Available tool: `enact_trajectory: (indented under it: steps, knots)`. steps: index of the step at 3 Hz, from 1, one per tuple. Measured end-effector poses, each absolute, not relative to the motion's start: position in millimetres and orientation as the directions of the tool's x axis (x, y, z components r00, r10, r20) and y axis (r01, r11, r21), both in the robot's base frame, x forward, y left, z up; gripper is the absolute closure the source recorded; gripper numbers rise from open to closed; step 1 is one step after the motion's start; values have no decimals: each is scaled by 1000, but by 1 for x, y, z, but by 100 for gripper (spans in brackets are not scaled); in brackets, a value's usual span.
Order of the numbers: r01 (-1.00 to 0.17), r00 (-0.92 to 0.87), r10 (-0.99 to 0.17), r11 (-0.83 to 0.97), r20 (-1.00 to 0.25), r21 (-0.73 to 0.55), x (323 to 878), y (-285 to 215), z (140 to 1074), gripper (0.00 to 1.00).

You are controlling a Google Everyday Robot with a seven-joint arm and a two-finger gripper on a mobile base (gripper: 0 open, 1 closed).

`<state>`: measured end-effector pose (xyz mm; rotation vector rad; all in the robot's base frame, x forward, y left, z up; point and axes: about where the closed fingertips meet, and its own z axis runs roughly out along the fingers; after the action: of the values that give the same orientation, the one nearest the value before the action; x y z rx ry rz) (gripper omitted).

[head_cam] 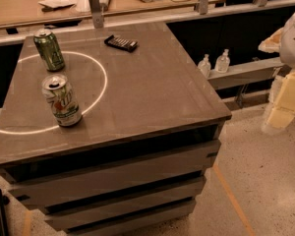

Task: Pick 7up can

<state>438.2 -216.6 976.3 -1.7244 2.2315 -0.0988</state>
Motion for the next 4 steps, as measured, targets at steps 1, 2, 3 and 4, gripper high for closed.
enact_trajectory:
  steps: [1, 2, 3, 4]
  knots:
    - [-931, -221, -953, 270, -207, -246, 438, -217, 976, 0]
    - [-942, -180, -953, 239, -244, -235, 443, -203, 980, 0]
    - [-969, -42, -938, 122, -344, -215, 460, -150, 993, 0]
    - [-977, 85, -896, 12, -436, -214, 477, -84, 1005, 0]
